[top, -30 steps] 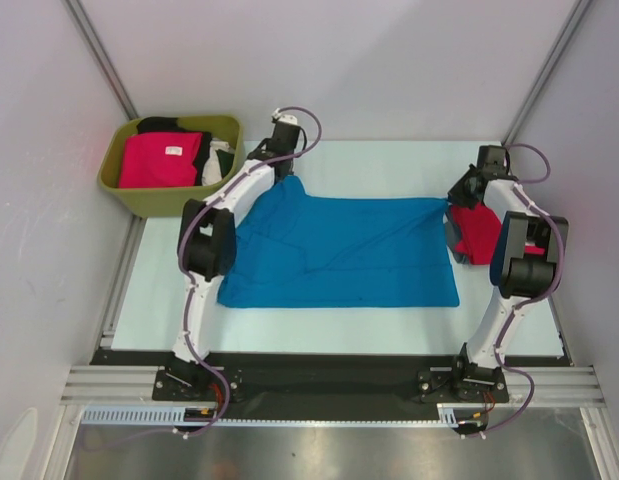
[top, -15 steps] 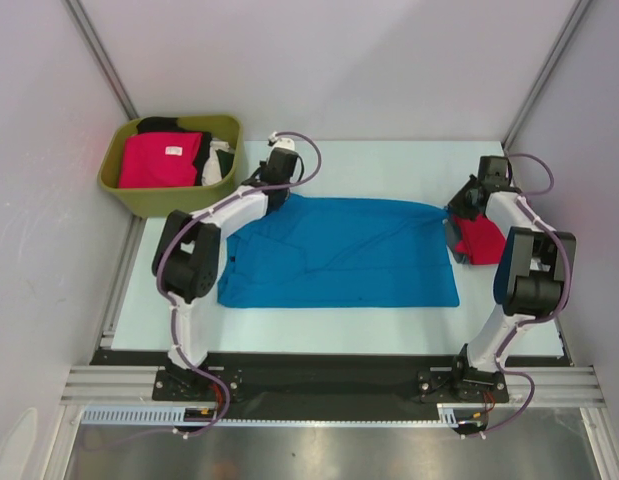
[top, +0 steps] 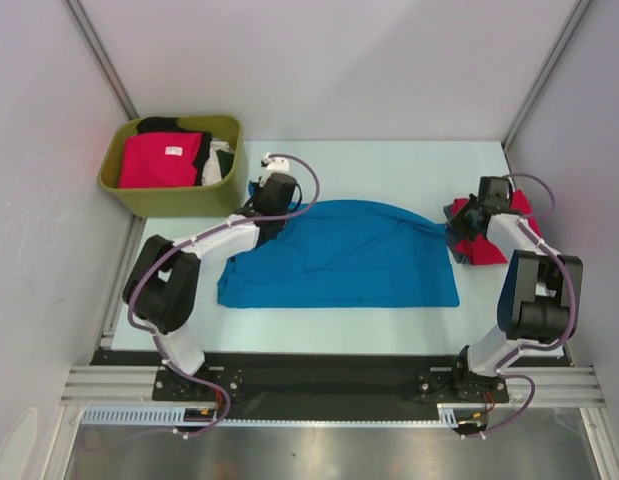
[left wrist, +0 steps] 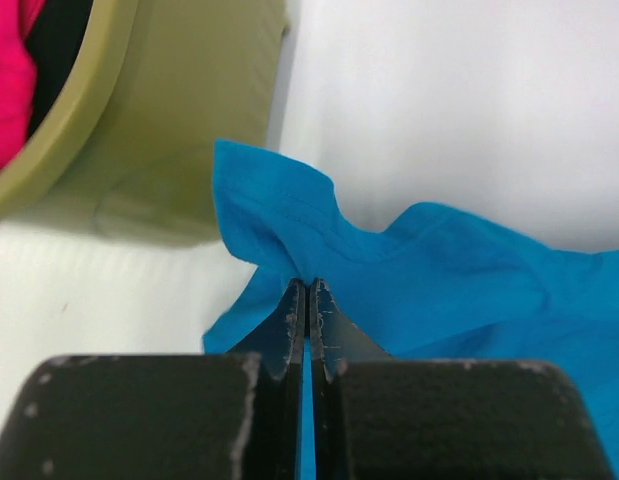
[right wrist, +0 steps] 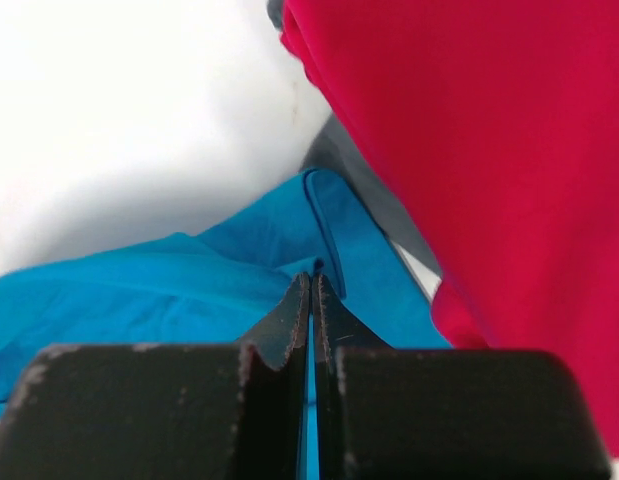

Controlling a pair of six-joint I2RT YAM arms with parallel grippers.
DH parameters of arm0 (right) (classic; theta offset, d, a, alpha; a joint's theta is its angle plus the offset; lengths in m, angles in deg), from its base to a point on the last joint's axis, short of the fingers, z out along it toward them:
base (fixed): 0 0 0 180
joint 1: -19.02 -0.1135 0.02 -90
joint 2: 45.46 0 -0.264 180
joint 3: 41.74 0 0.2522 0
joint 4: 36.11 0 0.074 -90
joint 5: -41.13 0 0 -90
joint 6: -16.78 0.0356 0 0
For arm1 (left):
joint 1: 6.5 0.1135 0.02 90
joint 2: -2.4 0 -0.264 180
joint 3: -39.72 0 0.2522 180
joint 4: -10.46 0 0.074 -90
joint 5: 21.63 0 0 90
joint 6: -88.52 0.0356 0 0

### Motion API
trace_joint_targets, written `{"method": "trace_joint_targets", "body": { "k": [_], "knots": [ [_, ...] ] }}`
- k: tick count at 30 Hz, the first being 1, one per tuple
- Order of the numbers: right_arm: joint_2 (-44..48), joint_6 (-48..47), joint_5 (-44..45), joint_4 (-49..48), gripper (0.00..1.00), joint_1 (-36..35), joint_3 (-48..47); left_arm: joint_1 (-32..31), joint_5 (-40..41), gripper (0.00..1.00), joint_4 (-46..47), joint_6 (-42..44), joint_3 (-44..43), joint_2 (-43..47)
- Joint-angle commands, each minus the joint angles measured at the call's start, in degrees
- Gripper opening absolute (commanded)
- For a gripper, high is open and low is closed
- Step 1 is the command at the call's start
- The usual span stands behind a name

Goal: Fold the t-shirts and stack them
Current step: Fold the tshirt

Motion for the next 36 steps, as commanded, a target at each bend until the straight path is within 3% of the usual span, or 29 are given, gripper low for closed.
{"method": "trace_joint_targets", "body": {
  "k": [1, 17, 29, 32, 34, 35, 36],
  "knots": [
    [4.2, 0.4, 1.0, -1.8, 0.0, 0.5, 2.2, -0.2, 4.2, 0.0, 1.9, -2.2, 4.6, 5.9],
    [9.8, 2.4, 4.5, -3.0, 0.0, 2.3, 10.1, -6.4, 13.9, 0.0, 3.6, -9.7, 19.0, 15.7],
    [9.8, 4.7, 6.4, -5.2, 0.0, 2.8, 12.8, -11.7, 21.9, 0.07, -6.9, -24.4, 21.9, 16.0],
    [11.9, 6.0, 8.9, -6.5, 0.04, 2.8, 15.2, -12.8, 23.4, 0.21, -8.0, -26.6, 23.4, 17.8],
    [14.6, 6.7, 10.1, -7.3, 0.13, 2.7, 16.5, -14.3, 26.1, 0.49, -10.0, -28.2, 24.3, 19.1],
    [15.8, 6.9, 10.7, -8.5, 0.34, 2.6, 18.1, -14.8, 27.1, 0.57, -11.2, -30.6, 24.4, 20.4],
    [17.1, 7.6, 12.3, -8.9, 0.44, 2.6, 19.0, -15.3, 27.9, 0.64, -12.3, -31.4, 24.3, 21.1]
  ]
}}
